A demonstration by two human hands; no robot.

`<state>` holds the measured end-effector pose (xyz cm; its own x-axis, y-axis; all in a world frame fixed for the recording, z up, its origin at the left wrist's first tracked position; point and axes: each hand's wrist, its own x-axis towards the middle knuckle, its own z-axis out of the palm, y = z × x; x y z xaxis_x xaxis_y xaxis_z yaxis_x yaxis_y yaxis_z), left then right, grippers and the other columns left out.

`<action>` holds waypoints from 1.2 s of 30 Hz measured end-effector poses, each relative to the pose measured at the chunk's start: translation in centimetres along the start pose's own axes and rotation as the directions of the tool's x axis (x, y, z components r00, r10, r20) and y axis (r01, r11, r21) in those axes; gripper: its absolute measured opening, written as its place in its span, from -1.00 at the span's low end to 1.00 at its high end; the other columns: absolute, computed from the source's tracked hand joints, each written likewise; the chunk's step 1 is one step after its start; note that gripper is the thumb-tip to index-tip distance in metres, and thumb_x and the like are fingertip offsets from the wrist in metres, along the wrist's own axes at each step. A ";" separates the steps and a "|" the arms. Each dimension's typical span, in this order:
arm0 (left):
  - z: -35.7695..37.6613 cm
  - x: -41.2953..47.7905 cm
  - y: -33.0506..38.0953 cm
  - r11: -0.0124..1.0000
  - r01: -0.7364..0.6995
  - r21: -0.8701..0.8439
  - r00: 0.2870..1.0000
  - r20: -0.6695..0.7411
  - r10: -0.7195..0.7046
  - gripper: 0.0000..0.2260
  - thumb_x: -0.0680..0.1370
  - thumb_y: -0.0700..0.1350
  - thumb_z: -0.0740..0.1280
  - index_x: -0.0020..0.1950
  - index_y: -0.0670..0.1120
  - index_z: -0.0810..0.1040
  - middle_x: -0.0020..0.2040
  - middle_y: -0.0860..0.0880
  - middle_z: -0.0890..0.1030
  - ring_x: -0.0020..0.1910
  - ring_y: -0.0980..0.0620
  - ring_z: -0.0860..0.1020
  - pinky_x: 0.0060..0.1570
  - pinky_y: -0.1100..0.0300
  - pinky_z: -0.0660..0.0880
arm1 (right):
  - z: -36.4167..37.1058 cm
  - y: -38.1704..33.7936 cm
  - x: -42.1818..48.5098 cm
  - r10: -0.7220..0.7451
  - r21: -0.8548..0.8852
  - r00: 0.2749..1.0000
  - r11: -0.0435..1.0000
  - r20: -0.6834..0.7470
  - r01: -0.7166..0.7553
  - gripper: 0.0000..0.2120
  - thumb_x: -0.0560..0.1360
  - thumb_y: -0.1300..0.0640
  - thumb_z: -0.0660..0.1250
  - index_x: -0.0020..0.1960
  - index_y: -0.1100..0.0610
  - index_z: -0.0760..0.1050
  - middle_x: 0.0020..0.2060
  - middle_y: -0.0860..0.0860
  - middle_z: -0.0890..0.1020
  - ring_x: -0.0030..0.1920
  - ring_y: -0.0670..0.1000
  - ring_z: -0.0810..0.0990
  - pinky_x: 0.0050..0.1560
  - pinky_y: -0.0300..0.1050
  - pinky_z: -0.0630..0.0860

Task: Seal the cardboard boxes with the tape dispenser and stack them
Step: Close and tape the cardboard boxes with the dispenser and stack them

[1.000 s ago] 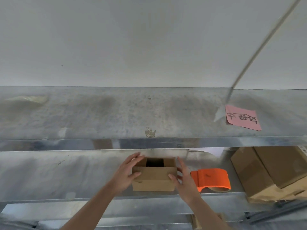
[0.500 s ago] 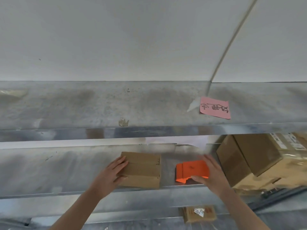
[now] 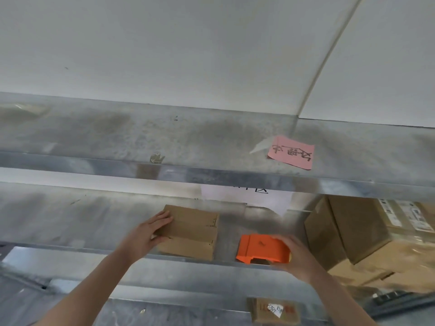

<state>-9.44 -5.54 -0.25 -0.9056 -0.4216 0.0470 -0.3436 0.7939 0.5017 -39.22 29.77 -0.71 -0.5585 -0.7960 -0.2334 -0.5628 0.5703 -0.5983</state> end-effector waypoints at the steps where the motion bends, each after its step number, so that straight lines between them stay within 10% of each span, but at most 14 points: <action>1: -0.1 0.0 0.0 1.000 -0.003 -0.001 1.000 -0.002 0.003 -0.48 0.51 -0.07 0.42 0.39 0.20 0.32 0.44 0.27 0.22 0.47 0.21 0.18 0.43 0.19 0.25 | 0.0 0.2 -0.4 -0.004 0.000 1.000 1.000 -0.014 0.004 -0.27 0.25 -0.09 0.61 0.26 -0.35 0.27 0.23 -0.17 0.36 0.20 -0.09 0.43 0.16 -0.24 0.36; 11: 0.1 0.3 0.1 0.998 0.024 -0.064 0.999 -0.020 -0.026 -0.47 0.46 -0.06 0.47 0.33 0.27 0.37 0.41 0.31 0.27 0.45 0.28 0.20 0.40 0.28 0.25 | -2.2 -0.4 -4.0 0.058 0.119 0.958 0.993 -0.282 -0.025 -0.33 0.10 -0.27 0.53 0.18 -0.27 0.44 0.11 -0.18 0.49 0.07 -0.16 0.52 0.05 -0.22 0.44; 14: 0.3 0.3 -0.1 0.997 0.050 -0.058 0.999 0.000 -0.050 -0.50 0.48 -0.04 0.45 0.38 0.20 0.39 0.45 0.27 0.26 0.45 0.28 0.19 0.42 0.23 0.25 | -3.6 -3.3 -4.1 0.034 0.175 0.946 0.984 -0.324 0.024 -0.37 0.19 0.05 0.62 0.15 -0.29 0.46 0.12 -0.19 0.53 0.08 -0.28 0.50 0.06 -0.35 0.43; 20: 0.7 0.6 0.7 0.989 -0.003 -0.147 0.999 0.048 0.010 -0.56 0.52 0.03 0.39 0.32 0.28 0.32 0.43 0.17 0.22 0.43 0.16 0.16 0.44 0.25 0.12 | -4.3 -11.0 -1.6 -0.035 0.273 0.962 0.955 -0.271 0.112 -0.42 0.29 0.05 0.61 0.21 -0.23 0.46 0.12 -0.28 0.57 0.11 -0.22 0.53 0.10 -0.32 0.45; 25: 0.8 0.7 1.5 0.964 -0.007 -0.264 1.000 -0.025 0.001 -0.33 0.34 0.57 -0.02 0.30 0.25 0.37 0.37 0.24 0.23 0.42 0.26 0.05 0.43 0.30 0.05 | -2.4 -16.8 1.6 -0.024 0.367 0.977 0.925 -0.211 0.102 -0.48 0.31 0.04 0.60 0.18 -0.23 0.50 0.02 -0.20 0.63 0.00 -0.16 0.60 0.05 -0.26 0.53; 32: 0.5 1.2 1.4 0.927 0.025 -0.375 0.991 -0.114 -0.073 -0.27 0.37 0.57 -0.12 0.17 0.17 0.56 0.24 0.50 0.33 0.33 0.40 0.09 0.40 0.36 0.10 | 1.3 -21.3 5.7 0.134 0.552 0.983 0.833 -0.125 -0.044 -0.61 0.31 0.14 0.60 0.07 0.05 0.53 -0.02 0.07 0.67 0.00 0.01 0.65 -0.21 -0.16 0.61; 36: -0.1 1.3 0.9 0.938 0.030 -0.347 0.998 -0.041 -0.047 -0.19 0.35 0.56 -0.21 0.22 0.16 0.55 0.28 0.35 0.30 0.37 0.20 0.09 0.36 0.44 -0.06 | 3.0 -22.8 6.8 0.193 0.632 0.975 0.771 -0.113 -0.080 -0.64 0.35 0.21 0.56 0.08 0.10 0.53 0.01 0.08 0.66 0.00 0.10 0.68 0.02 0.23 0.62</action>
<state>-10.92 -5.43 0.38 -0.8774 -0.4762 0.0586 -0.2631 0.5797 0.7712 -28.36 10.79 9.01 -0.7218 -0.6428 -0.2565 -0.0046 0.3751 -0.9270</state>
